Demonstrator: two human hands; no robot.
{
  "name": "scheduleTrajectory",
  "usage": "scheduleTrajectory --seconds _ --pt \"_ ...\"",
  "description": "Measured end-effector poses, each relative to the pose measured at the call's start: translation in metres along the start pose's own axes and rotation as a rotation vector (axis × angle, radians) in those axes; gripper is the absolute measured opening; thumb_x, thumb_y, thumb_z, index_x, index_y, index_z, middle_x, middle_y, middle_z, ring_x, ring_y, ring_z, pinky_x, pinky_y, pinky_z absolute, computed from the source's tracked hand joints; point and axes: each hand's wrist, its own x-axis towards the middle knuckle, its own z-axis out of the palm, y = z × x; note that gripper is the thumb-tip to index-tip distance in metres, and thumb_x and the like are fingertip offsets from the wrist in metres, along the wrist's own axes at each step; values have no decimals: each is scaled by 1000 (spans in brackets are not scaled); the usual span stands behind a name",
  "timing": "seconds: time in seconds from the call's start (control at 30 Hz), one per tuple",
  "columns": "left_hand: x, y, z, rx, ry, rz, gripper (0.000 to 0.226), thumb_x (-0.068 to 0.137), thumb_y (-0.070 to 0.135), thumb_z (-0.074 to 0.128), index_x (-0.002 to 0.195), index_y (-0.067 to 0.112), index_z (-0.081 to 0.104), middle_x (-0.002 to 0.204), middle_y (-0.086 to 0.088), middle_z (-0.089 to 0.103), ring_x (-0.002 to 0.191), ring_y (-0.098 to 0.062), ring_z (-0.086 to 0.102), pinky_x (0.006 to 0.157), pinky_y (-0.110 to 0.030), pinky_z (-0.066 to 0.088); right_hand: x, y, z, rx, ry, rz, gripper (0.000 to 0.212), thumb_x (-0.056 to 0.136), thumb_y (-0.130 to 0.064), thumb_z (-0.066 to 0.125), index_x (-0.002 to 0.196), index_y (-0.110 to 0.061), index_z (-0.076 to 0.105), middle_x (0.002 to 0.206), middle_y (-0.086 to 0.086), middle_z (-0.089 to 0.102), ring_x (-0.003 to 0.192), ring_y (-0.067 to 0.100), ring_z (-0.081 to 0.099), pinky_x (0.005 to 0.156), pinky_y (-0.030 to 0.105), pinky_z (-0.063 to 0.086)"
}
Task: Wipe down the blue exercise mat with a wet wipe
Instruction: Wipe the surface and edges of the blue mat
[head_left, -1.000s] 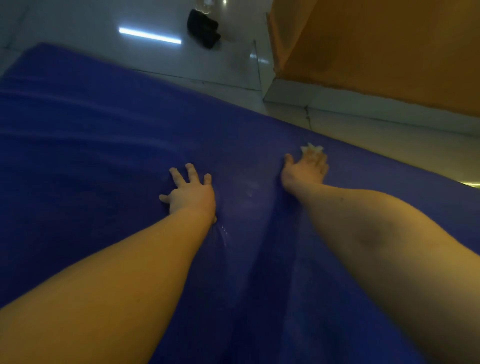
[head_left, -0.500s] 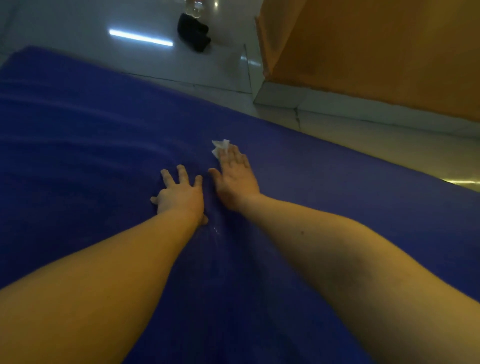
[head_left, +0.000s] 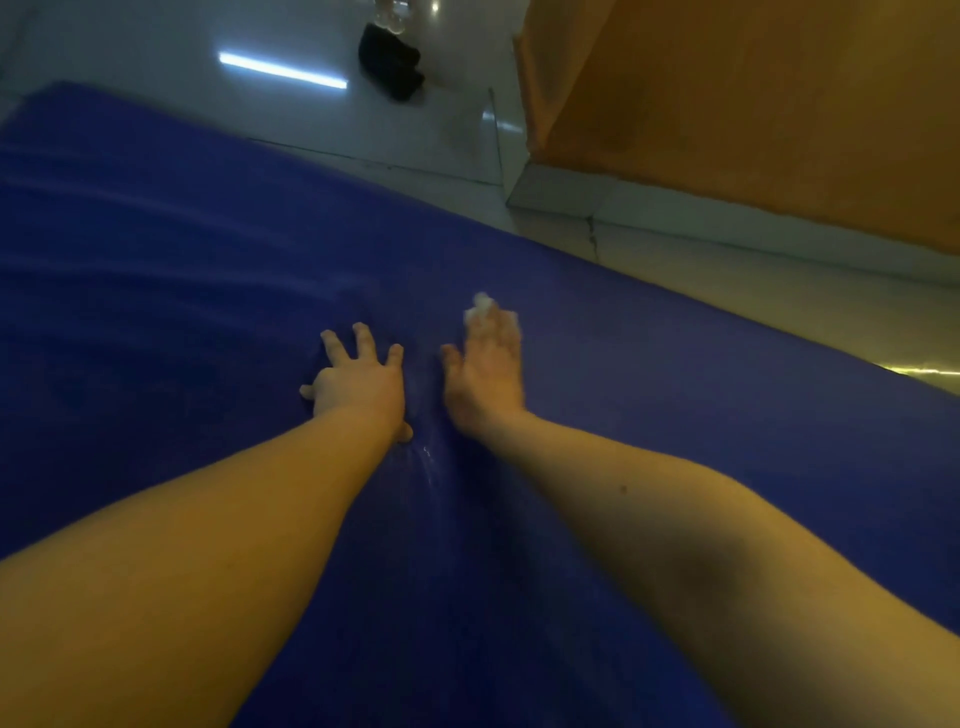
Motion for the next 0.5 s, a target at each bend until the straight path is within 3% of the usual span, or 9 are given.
scheduleTrajectory --seconds 0.1,0.2,0.3,0.4,0.5 --pt "1 -1 -1 2 -6 -6 110 84 59 70 160 32 -6 165 -11 -20 150 -47 -10 104 -59 45 -13 -17 6 -77 -166 -319 68 107 -44 26 162 -10 5 170 6 -8 155 22 -17 126 41 -6" --pt "1 -3 -1 19 -5 4 112 83 62 70 159 33 -6 165 -10 -20 150 -46 -10 106 -56 45 -9 11 -5 -90 -173 -370 67 106 -46 27 162 -17 6 170 3 -2 156 19 -10 127 41 1" --pt "1 -3 1 36 0 15 113 82 65 69 159 33 -7 165 -11 -20 150 -47 -9 105 -56 46 -5 66 -20 -41 51 -88 57 101 -44 39 153 -25 30 165 -5 18 154 21 9 125 47 15" --pt "1 -2 1 40 6 7 113 81 64 70 160 32 -6 165 -12 -19 150 -47 -8 103 -57 47 -6 110 -33 -61 34 350 74 104 -53 28 161 -10 6 170 7 -3 156 26 -8 126 44 -1" --pt "1 0 0 31 4 2 114 80 64 71 160 32 -4 165 -12 -18 150 -47 -8 102 -58 47 -9 95 -30 23 47 453 80 105 -53 28 160 -4 -5 169 10 -8 155 26 -11 126 41 -6"
